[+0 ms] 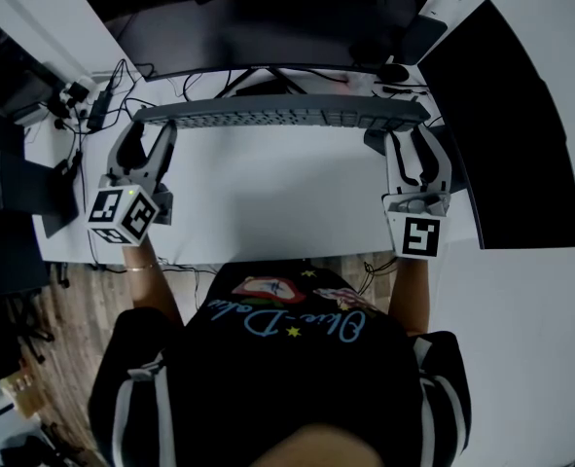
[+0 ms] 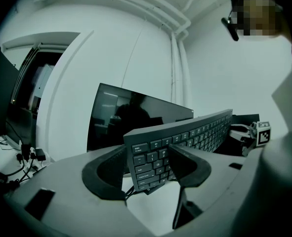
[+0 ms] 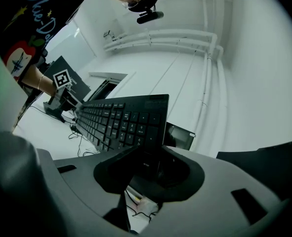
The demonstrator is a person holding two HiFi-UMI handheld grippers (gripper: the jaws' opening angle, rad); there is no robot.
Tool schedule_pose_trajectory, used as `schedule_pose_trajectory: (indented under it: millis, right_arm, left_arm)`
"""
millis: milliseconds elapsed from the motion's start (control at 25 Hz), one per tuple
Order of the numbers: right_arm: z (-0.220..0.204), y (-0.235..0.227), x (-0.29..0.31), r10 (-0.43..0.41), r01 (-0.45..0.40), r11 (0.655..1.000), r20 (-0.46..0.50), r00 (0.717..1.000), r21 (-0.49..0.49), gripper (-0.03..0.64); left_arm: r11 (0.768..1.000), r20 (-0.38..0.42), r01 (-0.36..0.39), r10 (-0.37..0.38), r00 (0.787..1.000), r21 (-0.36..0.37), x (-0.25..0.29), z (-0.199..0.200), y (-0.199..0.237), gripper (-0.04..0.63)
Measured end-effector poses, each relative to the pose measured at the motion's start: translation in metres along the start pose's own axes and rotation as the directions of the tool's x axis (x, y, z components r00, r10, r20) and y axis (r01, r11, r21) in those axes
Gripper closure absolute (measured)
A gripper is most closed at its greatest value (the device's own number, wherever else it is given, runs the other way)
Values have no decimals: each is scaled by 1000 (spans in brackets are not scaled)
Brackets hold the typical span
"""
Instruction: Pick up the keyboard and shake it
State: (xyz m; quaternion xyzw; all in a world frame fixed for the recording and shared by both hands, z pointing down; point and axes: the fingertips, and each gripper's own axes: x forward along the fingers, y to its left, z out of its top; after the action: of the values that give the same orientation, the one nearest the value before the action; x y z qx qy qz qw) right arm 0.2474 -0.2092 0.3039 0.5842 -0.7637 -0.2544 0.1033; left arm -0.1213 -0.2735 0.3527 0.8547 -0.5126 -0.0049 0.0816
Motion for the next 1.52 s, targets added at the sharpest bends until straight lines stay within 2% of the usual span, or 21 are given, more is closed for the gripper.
schedule_pose_trajectory:
  millis: [480, 760, 1520]
  right_arm:
    - [34, -10, -5, -53, 58, 996, 81, 995, -65, 486]
    - [42, -10, -6, -60, 68, 994, 100, 993, -80, 486]
    - [31, -3, -16, -57, 60, 997, 61, 997, -51, 486]
  left_arm:
    - [1000, 49, 8, -7, 999, -11, -3, 11, -3, 349]
    - [1000, 44, 6, -6, 999, -4, -6, 11, -3, 348]
    - [1000, 9, -3, 3, 1000, 3, -13, 3, -7, 348]
